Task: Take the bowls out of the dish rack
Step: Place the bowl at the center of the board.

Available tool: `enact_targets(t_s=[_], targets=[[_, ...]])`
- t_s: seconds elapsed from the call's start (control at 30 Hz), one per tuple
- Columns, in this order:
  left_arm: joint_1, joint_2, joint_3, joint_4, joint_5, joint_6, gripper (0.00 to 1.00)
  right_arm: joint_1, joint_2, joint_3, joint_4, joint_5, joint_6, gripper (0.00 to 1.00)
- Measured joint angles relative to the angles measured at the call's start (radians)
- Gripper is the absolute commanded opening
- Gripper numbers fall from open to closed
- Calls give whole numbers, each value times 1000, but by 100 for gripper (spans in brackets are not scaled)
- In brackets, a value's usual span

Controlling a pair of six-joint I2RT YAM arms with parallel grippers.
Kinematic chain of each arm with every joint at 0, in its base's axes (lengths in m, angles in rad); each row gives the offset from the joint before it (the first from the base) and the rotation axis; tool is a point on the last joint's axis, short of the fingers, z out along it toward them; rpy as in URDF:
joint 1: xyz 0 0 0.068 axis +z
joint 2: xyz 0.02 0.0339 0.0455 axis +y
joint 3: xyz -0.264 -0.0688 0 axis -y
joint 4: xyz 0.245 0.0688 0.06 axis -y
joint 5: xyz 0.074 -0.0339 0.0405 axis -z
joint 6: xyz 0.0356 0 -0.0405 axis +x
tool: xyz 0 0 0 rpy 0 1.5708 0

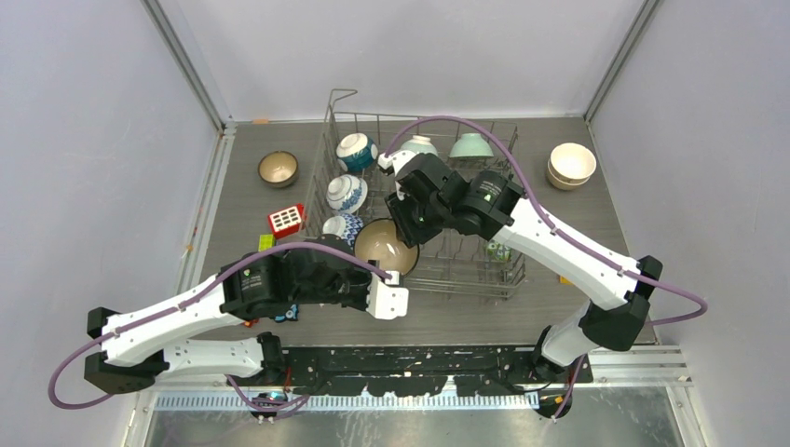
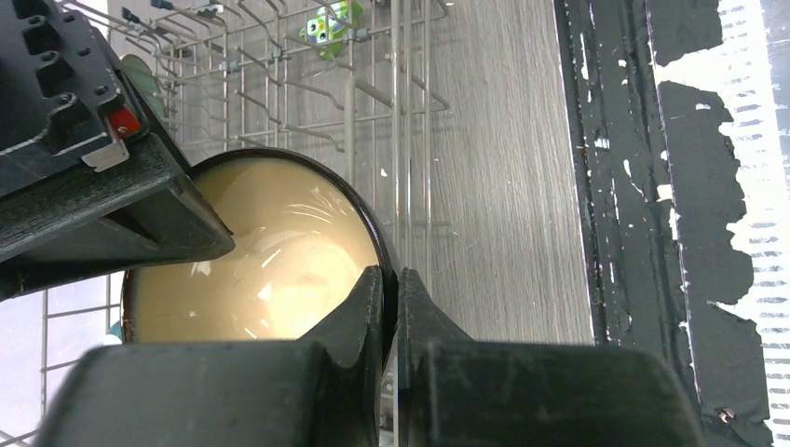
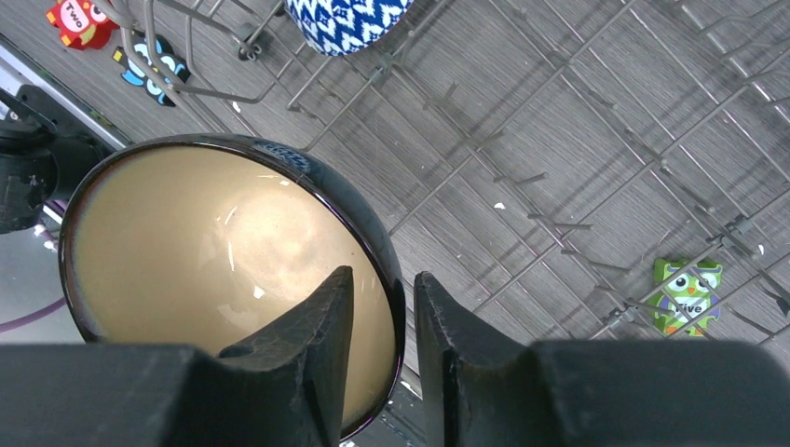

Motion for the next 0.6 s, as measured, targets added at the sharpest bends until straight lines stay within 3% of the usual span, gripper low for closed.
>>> enact_targets(t_s=[0.23, 0.4, 0.53, 0.57, 0.6], targets=[[0, -8, -7, 7, -7, -11, 0, 8, 0, -9, 4, 2, 0, 23], [-1, -11, -9, 6, -9, -26, 0, 10, 0, -12, 3, 16, -5, 2], [-1, -18, -13, 8, -10, -30, 0, 14, 0, -13, -3, 27, -14, 1], [-1, -19, -15, 10, -10, -31, 5, 15, 0, -13, -3, 29, -14, 1], [-1, -23, -19, 14, -11, -33, 16, 17, -1, -13, -3, 32, -14, 1]])
